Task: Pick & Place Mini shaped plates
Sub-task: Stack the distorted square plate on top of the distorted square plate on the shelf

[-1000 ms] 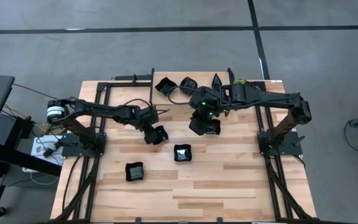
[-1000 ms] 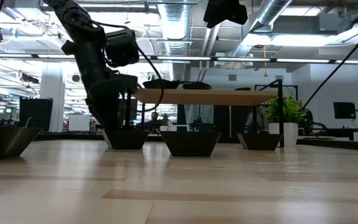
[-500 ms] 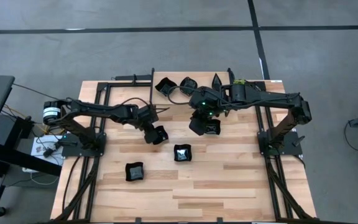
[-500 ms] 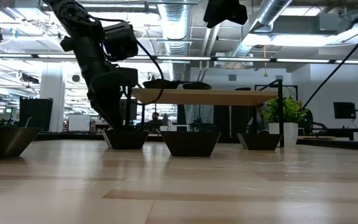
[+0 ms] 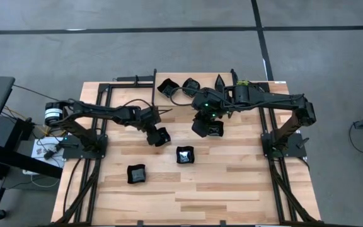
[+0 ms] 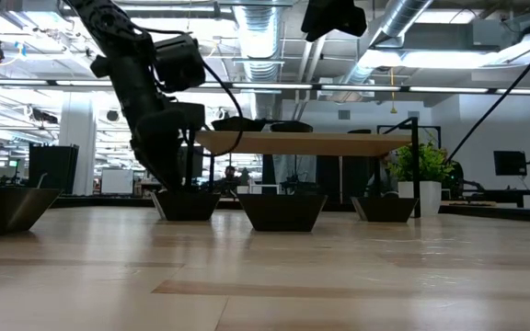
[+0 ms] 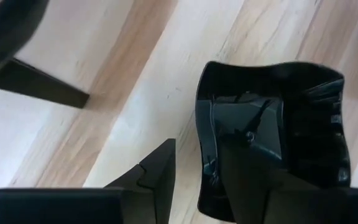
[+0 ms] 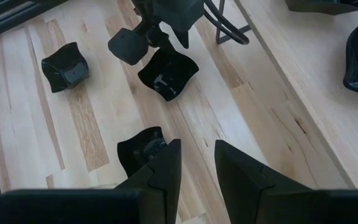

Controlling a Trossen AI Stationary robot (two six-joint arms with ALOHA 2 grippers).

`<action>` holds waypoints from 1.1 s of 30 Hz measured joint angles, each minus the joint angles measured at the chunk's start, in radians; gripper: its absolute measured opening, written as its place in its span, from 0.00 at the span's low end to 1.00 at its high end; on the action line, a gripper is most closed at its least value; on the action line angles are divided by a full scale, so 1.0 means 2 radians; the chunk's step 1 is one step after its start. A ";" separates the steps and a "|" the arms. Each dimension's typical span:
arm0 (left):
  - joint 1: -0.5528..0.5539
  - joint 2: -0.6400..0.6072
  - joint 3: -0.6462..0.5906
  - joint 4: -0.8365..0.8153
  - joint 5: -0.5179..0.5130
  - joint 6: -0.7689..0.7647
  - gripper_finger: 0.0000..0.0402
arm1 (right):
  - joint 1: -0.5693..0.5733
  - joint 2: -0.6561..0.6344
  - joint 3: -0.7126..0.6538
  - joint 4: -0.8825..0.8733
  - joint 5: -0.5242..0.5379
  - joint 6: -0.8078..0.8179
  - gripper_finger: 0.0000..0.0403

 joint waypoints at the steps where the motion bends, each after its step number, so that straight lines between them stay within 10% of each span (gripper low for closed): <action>1: 0.000 0.003 0.000 -0.001 -0.001 0.000 0.31 | 0.000 0.000 0.000 0.000 0.000 0.000 0.23; 22: 0.000 0.011 0.000 0.008 0.015 -0.004 0.24 | 0.000 0.000 0.000 0.000 0.000 0.000 0.23; 33: 0.000 0.011 0.000 0.008 0.016 -0.014 0.03 | 0.000 0.000 0.000 0.000 0.000 0.000 0.23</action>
